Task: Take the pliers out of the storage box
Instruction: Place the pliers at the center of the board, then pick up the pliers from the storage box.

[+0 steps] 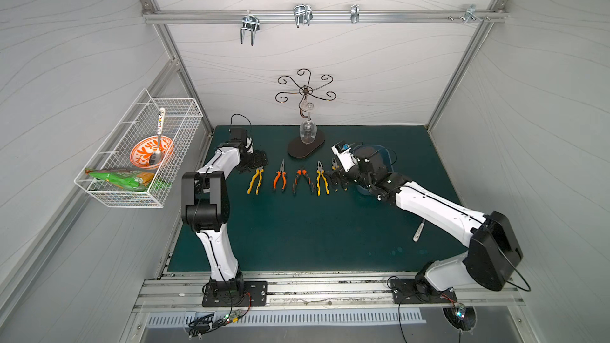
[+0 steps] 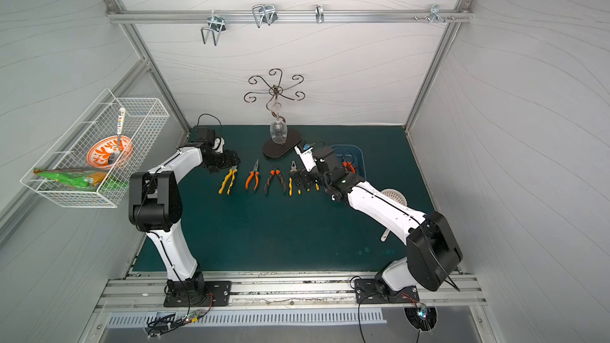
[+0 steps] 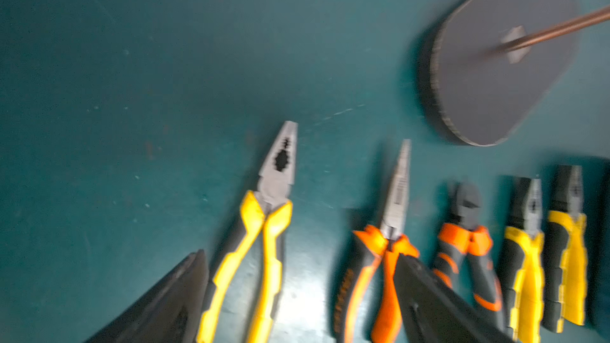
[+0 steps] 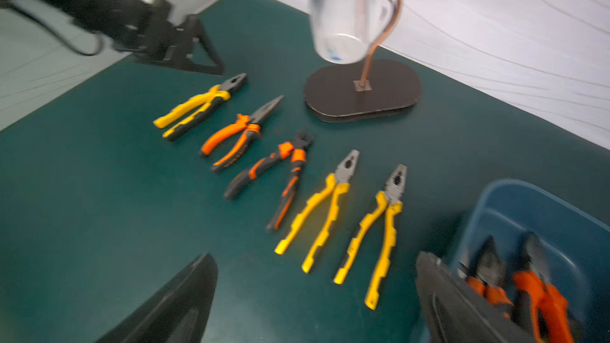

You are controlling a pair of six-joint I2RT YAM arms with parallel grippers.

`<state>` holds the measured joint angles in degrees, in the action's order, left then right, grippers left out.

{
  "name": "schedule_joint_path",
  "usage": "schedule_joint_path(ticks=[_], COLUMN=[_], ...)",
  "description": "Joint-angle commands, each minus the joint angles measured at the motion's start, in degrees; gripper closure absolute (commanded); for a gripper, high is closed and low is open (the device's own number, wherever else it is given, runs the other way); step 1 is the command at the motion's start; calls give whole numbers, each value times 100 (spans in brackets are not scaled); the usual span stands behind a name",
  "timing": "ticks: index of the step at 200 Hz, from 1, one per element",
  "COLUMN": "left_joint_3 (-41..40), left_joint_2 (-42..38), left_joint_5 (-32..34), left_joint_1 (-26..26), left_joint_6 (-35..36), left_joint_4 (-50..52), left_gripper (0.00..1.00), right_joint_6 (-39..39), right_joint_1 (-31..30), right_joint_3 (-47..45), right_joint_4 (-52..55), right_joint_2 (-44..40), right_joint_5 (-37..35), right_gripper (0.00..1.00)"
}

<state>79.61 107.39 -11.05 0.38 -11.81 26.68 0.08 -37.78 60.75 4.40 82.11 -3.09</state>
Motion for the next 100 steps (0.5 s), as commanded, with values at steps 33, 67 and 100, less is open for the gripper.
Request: schedule_joint_path(ticks=[33,67,100], left_joint_3=[-1008,-1829,-2571], left_joint_2=[-1076,-1847,-2315], left_joint_5=[567,770,-35], left_joint_1=[-1219,-2170,-2818], left_joint_6=[-581,-755,-839], left_joint_4=[-1308,-1693,-2348], left_gripper=[1,1,0], right_joint_6=[636,728,575], right_joint_1=[1242,2009,2479], right_joint_3=[200,610,1115], right_joint_4=[1192,1789,2218], right_joint_2=[137,754,1501], right_joint_5=[-268,-91,10], right_gripper=[4,15,23])
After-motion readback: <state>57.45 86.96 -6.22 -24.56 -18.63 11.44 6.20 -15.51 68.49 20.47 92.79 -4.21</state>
